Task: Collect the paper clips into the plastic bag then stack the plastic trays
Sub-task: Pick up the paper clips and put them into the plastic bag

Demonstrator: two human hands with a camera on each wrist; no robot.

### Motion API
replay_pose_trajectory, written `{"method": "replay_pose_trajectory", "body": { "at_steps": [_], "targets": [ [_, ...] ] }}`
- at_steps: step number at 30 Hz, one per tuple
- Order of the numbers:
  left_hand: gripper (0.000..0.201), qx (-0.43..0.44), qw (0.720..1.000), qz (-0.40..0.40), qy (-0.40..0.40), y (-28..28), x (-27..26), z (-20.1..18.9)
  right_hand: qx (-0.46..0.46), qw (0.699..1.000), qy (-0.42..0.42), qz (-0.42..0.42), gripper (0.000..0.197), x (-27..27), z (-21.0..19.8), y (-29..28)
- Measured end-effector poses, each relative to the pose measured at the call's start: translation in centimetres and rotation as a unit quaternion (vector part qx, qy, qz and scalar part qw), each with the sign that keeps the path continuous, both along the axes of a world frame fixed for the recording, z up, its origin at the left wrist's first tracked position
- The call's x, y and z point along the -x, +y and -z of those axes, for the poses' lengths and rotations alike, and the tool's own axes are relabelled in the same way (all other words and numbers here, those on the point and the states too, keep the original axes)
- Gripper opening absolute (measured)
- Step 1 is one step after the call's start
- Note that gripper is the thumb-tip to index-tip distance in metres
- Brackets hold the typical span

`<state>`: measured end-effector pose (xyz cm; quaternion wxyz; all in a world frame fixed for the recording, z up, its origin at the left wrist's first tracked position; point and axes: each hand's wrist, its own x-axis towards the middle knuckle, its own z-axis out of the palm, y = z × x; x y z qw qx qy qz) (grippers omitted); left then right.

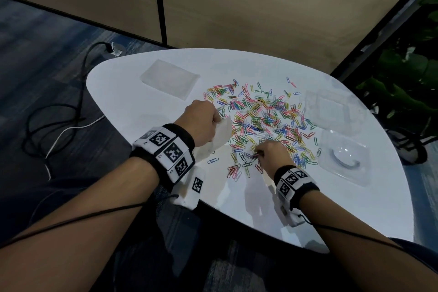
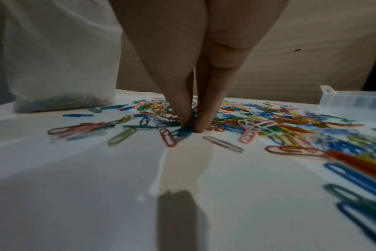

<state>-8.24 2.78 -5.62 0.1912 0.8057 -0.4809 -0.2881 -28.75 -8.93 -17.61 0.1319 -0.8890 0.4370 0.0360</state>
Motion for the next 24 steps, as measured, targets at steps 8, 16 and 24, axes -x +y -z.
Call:
{"method": "replay_pose_trajectory", "body": {
  "at_steps": [8, 16, 24],
  "targets": [
    [0.031, -0.006, 1.000, 0.009, -0.006, 0.1, 0.2, -0.2, -0.251, 0.883, -0.288, 0.274, 0.012, 0.8, -4.2, -1.9],
    [0.029, 0.010, 1.000, -0.003, 0.009, -0.4, 0.9, 0.1, -0.516, 0.675, -0.486, 0.204, 0.025, -2.8, -9.8, 1.6],
    [0.031, 0.047, 0.999, 0.012, 0.021, -0.4, 1.8, 0.3, -0.240, 0.901, -0.342, 0.116, 0.012, -6.1, -8.8, 4.8]
  ]
}}
